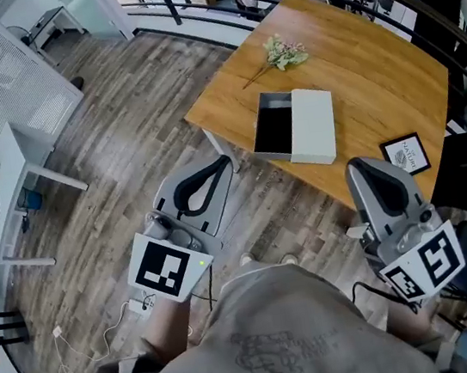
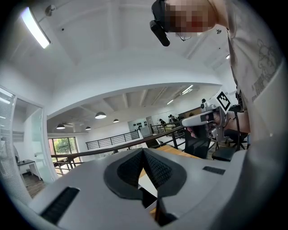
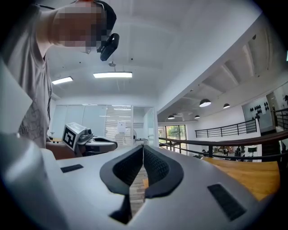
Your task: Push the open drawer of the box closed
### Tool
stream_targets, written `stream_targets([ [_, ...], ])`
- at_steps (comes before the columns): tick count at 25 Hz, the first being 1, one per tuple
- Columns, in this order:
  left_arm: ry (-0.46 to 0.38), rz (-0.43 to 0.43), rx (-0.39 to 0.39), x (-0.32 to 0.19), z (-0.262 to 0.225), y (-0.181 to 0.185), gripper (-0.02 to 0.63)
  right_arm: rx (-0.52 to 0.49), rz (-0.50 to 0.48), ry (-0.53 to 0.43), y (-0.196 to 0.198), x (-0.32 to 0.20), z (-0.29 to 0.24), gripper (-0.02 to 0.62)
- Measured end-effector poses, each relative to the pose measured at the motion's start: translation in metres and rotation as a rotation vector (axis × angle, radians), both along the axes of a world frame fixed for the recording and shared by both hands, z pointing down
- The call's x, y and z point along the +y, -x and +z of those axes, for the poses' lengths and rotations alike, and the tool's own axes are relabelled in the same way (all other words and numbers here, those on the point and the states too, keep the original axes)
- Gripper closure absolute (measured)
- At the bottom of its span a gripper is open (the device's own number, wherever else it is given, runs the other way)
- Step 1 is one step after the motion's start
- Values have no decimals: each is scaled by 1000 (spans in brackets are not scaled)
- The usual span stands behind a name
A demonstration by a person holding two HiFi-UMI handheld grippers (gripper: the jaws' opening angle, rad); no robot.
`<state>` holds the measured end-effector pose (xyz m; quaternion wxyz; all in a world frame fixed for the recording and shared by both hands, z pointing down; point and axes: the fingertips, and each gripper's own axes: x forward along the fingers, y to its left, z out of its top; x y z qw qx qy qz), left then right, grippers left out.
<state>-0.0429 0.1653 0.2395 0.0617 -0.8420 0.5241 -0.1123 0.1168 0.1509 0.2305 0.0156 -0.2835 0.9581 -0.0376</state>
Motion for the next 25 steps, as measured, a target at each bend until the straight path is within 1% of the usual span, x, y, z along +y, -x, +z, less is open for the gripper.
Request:
stream_targets([
  [6,9,-4,17,0,4,-7,591,6,5,-8,-10,2,4,561],
  [9,55,16,3,-2,12,-10,591,2,4,-17,-13,1,2,561],
  [10,80,31,-28,-4,18,-11,589,19,7,-33,-14,1,1,561],
  [11,104,46,-91,-7,27,-12,587,52,13,-64,-13,1,1,561],
  [12,125,55,-186,-10,38,-13,510,94,18,-103,-10,0,2,561],
  [13,144,55,-299,-13,50,-12,403,124,19,-135,-4,-1,2,561],
  [14,157,51,-401,-15,61,-10,385,131,13,-146,2,-1,2,561],
  [15,164,55,-470,-16,70,-9,385,124,-2,-136,9,0,3,561],
  [16,170,65,-500,-16,75,-8,384,119,-23,-121,15,1,6,561],
  [19,185,84,-485,-25,83,3,383,170,-50,-114,25,-5,22,561],
  [21,198,89,-476,-37,89,13,383,192,-33,-99,31,-16,29,561],
  [25,238,129,-452,-67,105,33,383,200,16,-29,38,-47,41,561],
])
